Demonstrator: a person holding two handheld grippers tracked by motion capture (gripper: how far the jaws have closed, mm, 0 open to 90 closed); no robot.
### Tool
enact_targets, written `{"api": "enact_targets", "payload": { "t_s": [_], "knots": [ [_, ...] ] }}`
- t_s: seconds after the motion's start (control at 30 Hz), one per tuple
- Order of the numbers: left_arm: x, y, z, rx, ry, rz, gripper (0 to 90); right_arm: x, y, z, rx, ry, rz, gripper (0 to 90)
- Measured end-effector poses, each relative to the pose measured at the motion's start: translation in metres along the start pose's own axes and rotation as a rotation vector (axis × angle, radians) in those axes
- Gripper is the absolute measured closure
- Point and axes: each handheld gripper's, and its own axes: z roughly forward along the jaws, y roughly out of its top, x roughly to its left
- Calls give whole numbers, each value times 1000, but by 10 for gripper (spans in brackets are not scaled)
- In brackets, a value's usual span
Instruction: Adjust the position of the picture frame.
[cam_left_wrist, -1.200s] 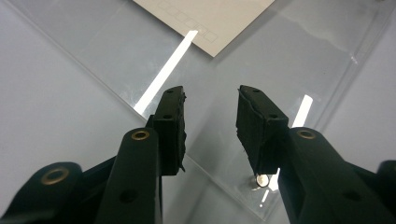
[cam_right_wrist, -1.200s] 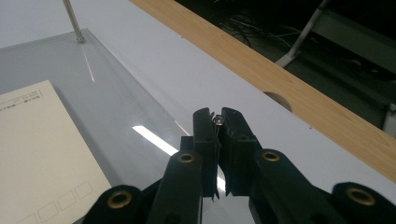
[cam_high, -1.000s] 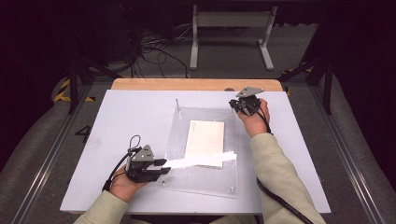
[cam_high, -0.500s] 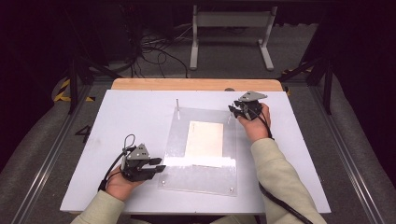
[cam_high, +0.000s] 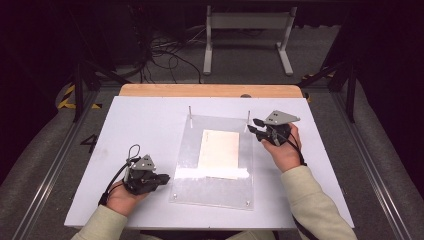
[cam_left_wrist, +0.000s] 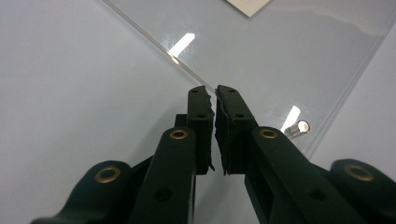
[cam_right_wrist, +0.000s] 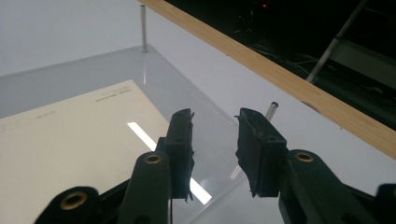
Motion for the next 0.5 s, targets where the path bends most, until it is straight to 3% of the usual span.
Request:
{"api": "enact_targets", "payload": {
  "t_s": [0.13, 0.27, 0.5],
  "knots": [
    [0, 0, 7, 36, -40, 5, 854, 10, -2, -16, -22, 24, -2, 656],
    [-2, 2, 11, 35, -92, 26, 864, 18, -4, -33, -58, 62, -1, 655],
    [-6, 3, 14, 29, -92, 49, 897, 26, -11, -60, -88, 96, 23, 652]
  ]
}}
